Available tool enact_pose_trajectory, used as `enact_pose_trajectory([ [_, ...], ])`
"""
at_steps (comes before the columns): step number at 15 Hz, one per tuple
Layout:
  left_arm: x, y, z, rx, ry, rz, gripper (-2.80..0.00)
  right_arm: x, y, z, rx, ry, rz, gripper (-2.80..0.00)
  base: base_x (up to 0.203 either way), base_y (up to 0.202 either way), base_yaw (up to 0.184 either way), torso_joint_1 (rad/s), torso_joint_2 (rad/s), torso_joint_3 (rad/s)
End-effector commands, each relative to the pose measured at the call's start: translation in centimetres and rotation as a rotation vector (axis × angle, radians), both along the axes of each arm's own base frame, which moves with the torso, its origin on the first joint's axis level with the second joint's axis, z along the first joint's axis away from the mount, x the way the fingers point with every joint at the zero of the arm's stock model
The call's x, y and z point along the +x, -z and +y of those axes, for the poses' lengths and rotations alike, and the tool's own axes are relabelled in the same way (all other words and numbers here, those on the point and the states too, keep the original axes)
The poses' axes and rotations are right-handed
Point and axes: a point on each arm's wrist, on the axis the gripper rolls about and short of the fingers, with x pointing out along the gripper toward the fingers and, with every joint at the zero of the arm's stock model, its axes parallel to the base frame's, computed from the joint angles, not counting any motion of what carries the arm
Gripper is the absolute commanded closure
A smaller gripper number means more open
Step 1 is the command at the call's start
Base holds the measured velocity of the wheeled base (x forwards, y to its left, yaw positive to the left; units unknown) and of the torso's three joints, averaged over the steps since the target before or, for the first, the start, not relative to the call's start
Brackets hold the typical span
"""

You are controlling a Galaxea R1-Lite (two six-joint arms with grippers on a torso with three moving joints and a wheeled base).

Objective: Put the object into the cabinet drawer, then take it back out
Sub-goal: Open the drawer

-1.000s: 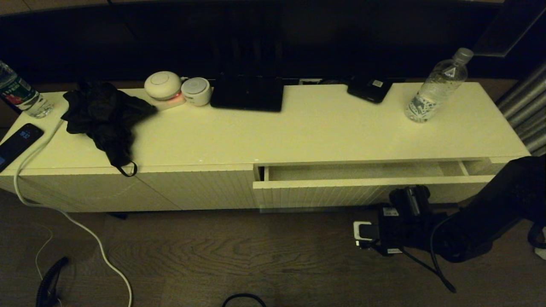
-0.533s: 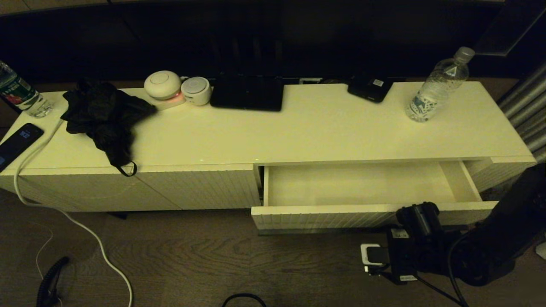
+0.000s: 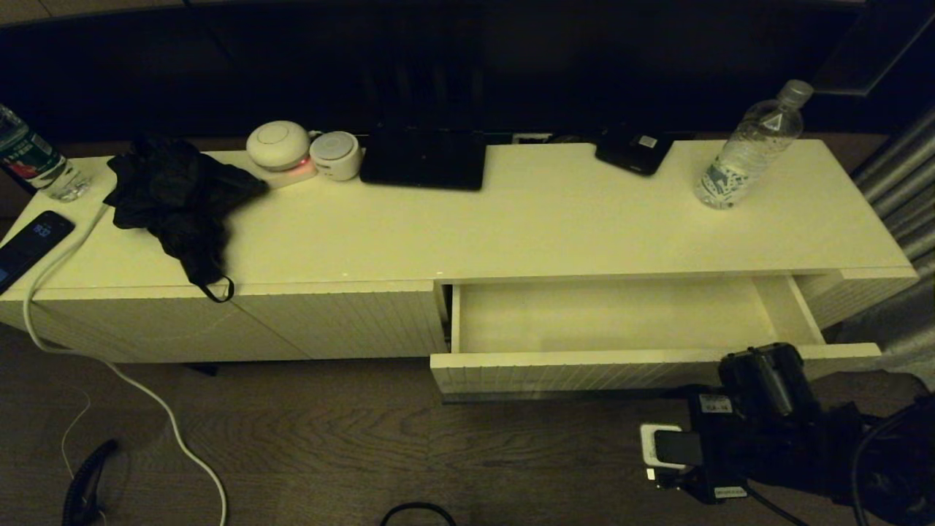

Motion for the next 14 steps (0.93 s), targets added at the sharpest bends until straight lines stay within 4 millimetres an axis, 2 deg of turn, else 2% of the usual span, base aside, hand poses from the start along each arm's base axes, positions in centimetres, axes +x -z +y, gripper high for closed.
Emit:
enact_pose_trajectory([
  [1, 0.0, 0.0, 0.0, 0.0, 0.0, -0.002, 0.0, -2.7, -4.4, -0.5, 0.025, -0.017, -0.091, -2.8, 0.0, 0.0, 0.0, 0.0, 0.0, 0.0],
  [4, 0.0, 0.0, 0.0, 0.0, 0.0, -0.001, 0.0, -6.1, -8.6, -1.0, 0.001, -0.047, -0.035, -2.8, 0.0, 0.0, 0.0, 0.0, 0.0, 0.0],
  [8, 0.0, 0.0, 0.0, 0.0, 0.0, -0.001, 0.0, -8.1, -13.9, -1.1, -0.014, -0.078, 0.001, -2.8, 0.0, 0.0, 0.0, 0.0, 0.0, 0.0],
  [9, 0.0, 0.0, 0.0, 0.0, 0.0, -0.002, 0.0, -8.2, -14.7, -1.1, -0.012, -0.08, -0.003, 0.0, 0.0, 0.0, 0.0, 0.0, 0.0, 0.0],
  [14, 0.0, 0.0, 0.0, 0.0, 0.0, 0.0, 0.0, -4.8, -16.4, -0.1, -0.087, 0.013, 0.007, 0.0, 0.0, 0.0, 0.0, 0.0, 0.0, 0.0],
])
